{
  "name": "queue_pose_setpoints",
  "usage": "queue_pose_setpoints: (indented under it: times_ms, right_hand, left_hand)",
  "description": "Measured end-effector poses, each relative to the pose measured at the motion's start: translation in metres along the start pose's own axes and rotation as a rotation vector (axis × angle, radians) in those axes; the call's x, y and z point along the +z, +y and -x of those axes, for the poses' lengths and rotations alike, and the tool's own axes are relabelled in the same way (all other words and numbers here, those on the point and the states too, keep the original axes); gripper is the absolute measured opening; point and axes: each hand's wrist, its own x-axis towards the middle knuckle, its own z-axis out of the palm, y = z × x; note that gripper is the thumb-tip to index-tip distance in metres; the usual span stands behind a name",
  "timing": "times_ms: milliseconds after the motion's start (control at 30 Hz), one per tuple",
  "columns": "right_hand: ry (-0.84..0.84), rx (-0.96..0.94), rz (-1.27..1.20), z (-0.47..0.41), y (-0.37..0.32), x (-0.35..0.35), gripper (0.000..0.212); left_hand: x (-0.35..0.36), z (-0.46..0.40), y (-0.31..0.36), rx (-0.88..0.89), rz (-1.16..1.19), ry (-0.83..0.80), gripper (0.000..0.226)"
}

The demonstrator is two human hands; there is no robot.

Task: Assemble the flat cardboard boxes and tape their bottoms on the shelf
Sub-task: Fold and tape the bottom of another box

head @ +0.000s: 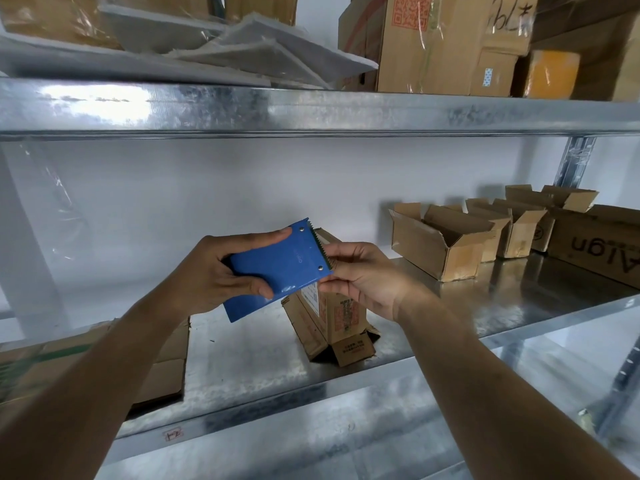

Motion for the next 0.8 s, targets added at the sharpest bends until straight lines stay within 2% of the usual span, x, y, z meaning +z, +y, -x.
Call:
queue_pose_setpoints:
  times_ms: [133, 267, 400, 500, 667, 800]
  right_hand:
    - [0.013, -0.042, -0.004, -0.003, 0.001, 0.0, 0.02]
    - [0.029, -0.065, 0.047, 0.0, -0.002, 0.002, 0.027]
    - [-0.118, -0.126, 0.074, 0.003, -0.006, 0.001, 0.018]
    - [-0.188, -0.206, 0.139, 0.003, -0.008, -0.001, 0.029]
    - [-0.242, -0.269, 0.191, 0.006, -0.015, 0.006, 0.024]
    - [-0.286, -0.296, 0.222, 0.007, -0.02, 0.008, 0.024]
  left_hand:
    - [0.002, 0.0, 0.002, -0.065, -0.003, 0.01, 0.098]
    - [-0.001, 0.002, 0.001, -0.08, -0.03, -0.01, 0.116]
    - [-0.004, 0.001, -0.002, -0.109, 0.01, 0.019, 0.127]
    - [-0.009, 0.002, -0.008, -0.119, -0.001, 0.03, 0.122]
    - [-0.012, 0.001, -0.017, -0.112, 0.039, -0.037, 0.108]
    - [-0.016, 0.002, -0.021, -0.101, 0.048, -0.058, 0.105]
